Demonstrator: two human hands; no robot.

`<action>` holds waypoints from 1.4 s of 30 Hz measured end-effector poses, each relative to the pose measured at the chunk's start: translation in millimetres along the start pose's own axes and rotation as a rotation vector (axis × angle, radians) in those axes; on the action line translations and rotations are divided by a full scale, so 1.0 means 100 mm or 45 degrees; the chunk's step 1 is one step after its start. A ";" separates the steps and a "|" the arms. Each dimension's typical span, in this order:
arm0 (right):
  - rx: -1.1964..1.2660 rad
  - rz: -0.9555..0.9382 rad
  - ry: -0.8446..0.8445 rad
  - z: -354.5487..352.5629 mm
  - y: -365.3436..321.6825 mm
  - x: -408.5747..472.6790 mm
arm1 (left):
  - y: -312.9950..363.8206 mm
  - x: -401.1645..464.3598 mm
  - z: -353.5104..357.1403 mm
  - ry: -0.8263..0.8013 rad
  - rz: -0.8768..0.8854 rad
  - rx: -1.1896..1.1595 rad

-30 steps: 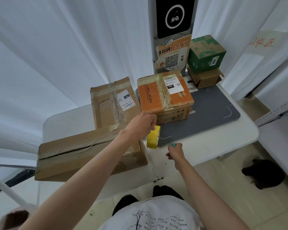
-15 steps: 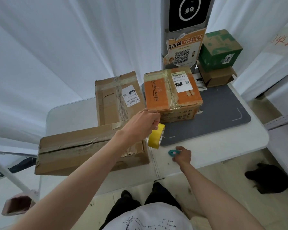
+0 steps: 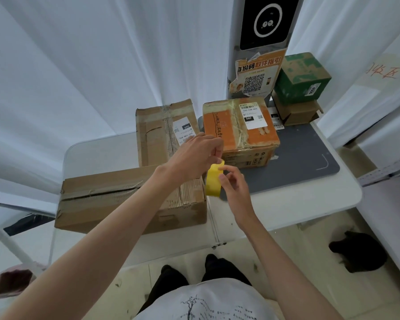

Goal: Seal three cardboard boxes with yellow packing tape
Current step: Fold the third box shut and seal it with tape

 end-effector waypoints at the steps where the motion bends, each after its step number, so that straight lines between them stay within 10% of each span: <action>1: 0.028 -0.005 -0.028 0.02 -0.04 -0.02 | 0.01 -0.01 -0.04 0.017 0.000 -0.004; 15: 0.112 0.356 0.253 -0.04 -0.30 0.30 | -0.44 -0.37 -0.03 0.296 -0.399 -0.271; 21: 0.326 0.575 0.460 0.12 -0.04 0.32 | -0.84 -0.54 0.44 -0.017 -0.503 0.089; 42: -0.695 -0.292 0.301 0.85 -0.43 0.60 | -0.91 -0.62 0.48 0.361 -0.422 -0.110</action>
Point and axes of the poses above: each hand's wrist, its own x-axis towards the middle knuckle, its own z-axis out of the palm, y = z × x, the point moved 6 cm from there along x, towards the middle knuckle, and after that the axes turned 4 degrees about y, right-handed, at the moved point
